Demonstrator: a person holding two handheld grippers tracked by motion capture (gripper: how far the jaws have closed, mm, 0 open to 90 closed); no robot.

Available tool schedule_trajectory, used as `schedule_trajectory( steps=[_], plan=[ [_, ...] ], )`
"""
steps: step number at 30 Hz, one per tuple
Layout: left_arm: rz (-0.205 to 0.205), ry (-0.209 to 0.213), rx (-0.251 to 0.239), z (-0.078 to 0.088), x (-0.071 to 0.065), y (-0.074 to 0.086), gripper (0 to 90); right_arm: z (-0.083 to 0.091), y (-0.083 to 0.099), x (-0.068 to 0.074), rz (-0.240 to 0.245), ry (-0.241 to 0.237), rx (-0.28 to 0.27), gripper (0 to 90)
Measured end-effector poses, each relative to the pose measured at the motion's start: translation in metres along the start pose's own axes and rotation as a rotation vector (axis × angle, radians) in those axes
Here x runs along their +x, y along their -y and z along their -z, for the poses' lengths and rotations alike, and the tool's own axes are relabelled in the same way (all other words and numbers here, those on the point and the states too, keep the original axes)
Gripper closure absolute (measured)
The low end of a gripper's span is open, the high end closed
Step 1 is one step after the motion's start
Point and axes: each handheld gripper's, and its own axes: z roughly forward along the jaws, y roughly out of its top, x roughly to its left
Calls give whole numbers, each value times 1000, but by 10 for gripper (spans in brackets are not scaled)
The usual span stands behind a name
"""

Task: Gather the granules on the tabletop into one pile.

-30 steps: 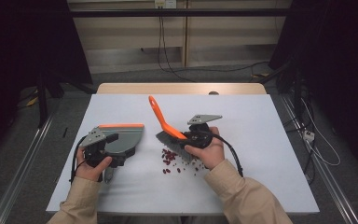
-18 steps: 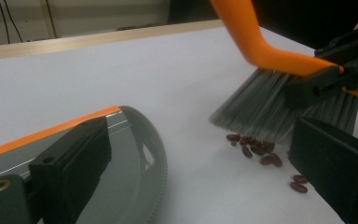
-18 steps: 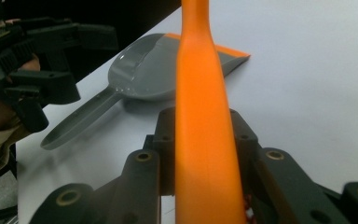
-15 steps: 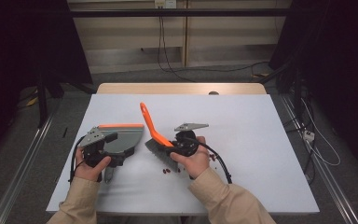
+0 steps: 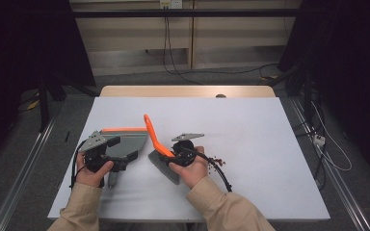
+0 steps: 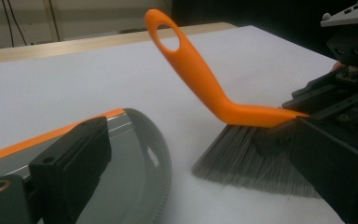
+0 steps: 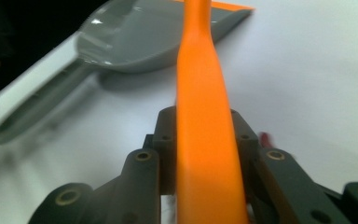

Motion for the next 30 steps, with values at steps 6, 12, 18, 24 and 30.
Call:
schedule_trajectory(
  steps=[6,12,18,24,30],
  plan=[
    [-4,0,-1,1,0,-1,56,10,1,-16,-28,45,-5,706],
    [-6,1,1,0,-1,0,57,21,4,-30,-62,68,-12,704],
    [-11,0,3,-1,-2,0,57,31,9,-40,-90,86,-24,702],
    [-9,0,5,-2,-3,0,56,38,12,-47,-108,93,-29,700],
    [-13,0,9,-2,-3,0,57,45,14,-54,-122,104,-26,701]
  ],
)
